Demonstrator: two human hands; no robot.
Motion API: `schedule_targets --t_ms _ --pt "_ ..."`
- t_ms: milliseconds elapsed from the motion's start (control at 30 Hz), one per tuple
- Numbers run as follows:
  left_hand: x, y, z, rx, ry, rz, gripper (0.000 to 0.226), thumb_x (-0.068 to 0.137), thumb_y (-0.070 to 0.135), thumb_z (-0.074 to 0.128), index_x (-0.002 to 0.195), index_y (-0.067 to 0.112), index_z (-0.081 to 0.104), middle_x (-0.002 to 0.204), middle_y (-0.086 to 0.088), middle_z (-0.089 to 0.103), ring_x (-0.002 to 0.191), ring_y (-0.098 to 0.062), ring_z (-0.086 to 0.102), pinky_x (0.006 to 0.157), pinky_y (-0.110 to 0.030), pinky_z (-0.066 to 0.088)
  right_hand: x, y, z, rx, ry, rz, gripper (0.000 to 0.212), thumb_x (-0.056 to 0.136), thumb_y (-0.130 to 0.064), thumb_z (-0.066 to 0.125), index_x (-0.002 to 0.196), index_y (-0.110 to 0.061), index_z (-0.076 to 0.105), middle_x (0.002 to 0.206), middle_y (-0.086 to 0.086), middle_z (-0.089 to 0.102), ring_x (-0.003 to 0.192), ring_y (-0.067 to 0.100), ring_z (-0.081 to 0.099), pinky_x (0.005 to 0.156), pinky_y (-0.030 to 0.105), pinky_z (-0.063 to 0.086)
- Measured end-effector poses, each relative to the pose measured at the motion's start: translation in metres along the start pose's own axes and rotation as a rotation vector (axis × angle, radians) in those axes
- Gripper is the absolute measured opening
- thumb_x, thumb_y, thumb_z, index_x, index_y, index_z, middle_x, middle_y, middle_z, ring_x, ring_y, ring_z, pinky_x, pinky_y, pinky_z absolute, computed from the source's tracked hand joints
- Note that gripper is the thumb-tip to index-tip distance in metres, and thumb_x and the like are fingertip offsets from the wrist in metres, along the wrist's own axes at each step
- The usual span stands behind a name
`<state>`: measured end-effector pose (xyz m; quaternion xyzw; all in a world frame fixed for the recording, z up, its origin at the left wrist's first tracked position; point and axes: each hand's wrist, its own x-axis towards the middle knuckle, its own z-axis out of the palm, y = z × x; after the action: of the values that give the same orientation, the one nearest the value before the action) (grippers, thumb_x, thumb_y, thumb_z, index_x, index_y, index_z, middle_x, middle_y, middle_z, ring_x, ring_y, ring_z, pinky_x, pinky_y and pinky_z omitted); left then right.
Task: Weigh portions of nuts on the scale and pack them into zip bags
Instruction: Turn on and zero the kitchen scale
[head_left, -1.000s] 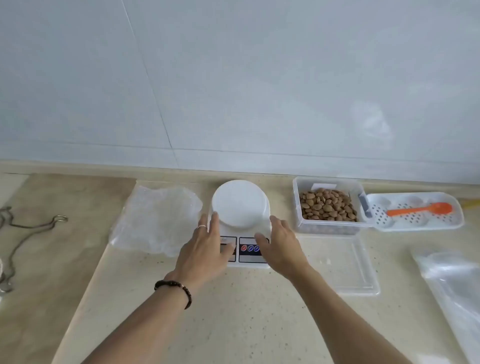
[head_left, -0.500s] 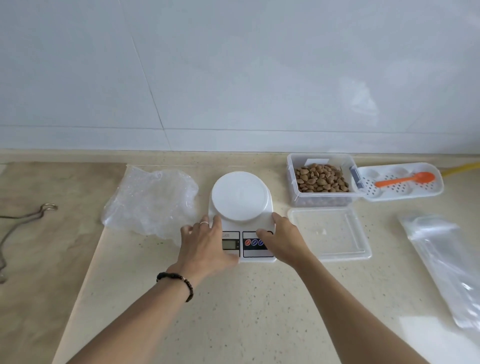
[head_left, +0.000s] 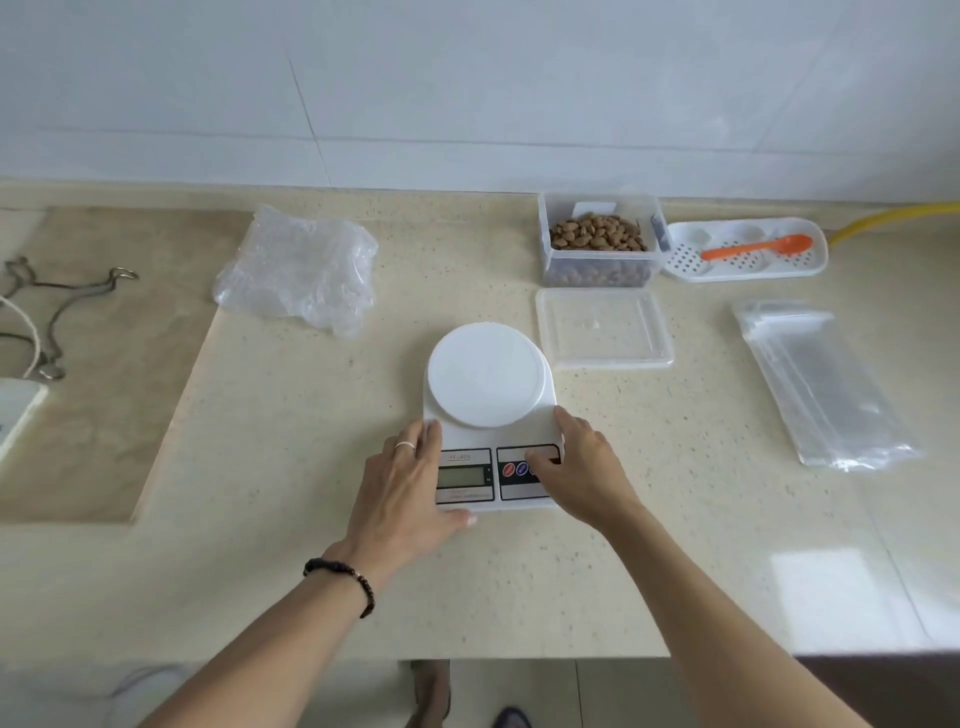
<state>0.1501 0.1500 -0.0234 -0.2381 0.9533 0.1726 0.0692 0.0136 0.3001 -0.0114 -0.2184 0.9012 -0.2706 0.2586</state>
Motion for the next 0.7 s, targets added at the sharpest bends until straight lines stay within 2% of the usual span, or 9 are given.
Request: schedule_targets --t_ms 133,300,400,500,600,700 --pt "-0.032 0.007 0.014 -0.046 0.058 0.036 0.112 0.065 0.063 0.077 0.150 0.014 0.024 0.156 -0.005 0.025 0.137 -0.024 0.034 0.111 -0.037 0.029 -0.032 0.018 0.006 -0.048 0.055 -0.031 0.039 0.091 -0.030 0.054 0.127 -0.017 0.046 0.121 0.000 0.051 0.106 0.020 0.039 0.085 0.031 0.035" --pt "-0.054 0.014 0.025 -0.140 0.087 0.079 0.112 0.067 0.056 0.080 0.153 0.011 0.023 0.159 -0.006 0.022 0.144 -0.023 0.025 0.117 -0.033 0.019 -0.057 0.033 0.009 -0.096 0.081 -0.041 0.049 0.090 -0.039 0.056 0.133 -0.018 0.042 0.128 0.000 0.051 0.113 0.021 0.039 0.092 0.035 0.040" --pt "-0.054 0.017 0.030 -0.219 0.085 0.073 0.113 0.067 0.053 0.082 0.153 0.012 0.022 0.160 -0.007 0.020 0.146 -0.024 0.020 0.118 -0.035 0.022 -0.058 0.041 0.007 -0.158 0.085 -0.039 0.059 0.090 -0.048 0.052 0.139 -0.019 0.036 0.138 -0.001 0.049 0.124 0.024 0.038 0.099 0.041 0.037" --pt "-0.043 0.018 0.035 -0.241 0.092 0.092 0.113 0.068 0.055 0.080 0.153 0.012 0.020 0.160 -0.009 0.020 0.148 -0.023 0.015 0.121 -0.040 0.018 -0.053 0.050 0.007 -0.136 0.060 -0.046 0.076 0.090 -0.055 0.048 0.150 -0.015 0.023 0.151 0.001 0.038 0.144 0.026 0.027 0.118 0.049 0.021" --pt "-0.037 0.014 0.045 -0.201 0.098 0.120 0.115 0.070 0.065 0.072 0.154 0.015 0.012 0.162 -0.006 0.015 0.150 -0.021 0.005 0.122 -0.039 0.001 -0.054 0.058 0.013 -0.048 0.064 -0.058 0.087 0.086 -0.060 0.049 0.151 -0.013 0.016 0.155 0.005 0.032 0.147 0.024 0.020 0.122 0.048 0.012" --pt "-0.036 0.010 0.054 -0.180 0.106 0.118 0.115 0.071 0.076 0.059 0.155 0.019 0.006 0.163 -0.003 0.012 0.151 -0.020 0.000 0.120 -0.036 -0.006 -0.060 0.061 0.023 -0.043 0.111 -0.076 0.091 0.090 -0.056 0.052 0.155 -0.012 0.006 0.163 0.004 0.015 0.152 0.018 0.001 0.122 0.037 -0.006"
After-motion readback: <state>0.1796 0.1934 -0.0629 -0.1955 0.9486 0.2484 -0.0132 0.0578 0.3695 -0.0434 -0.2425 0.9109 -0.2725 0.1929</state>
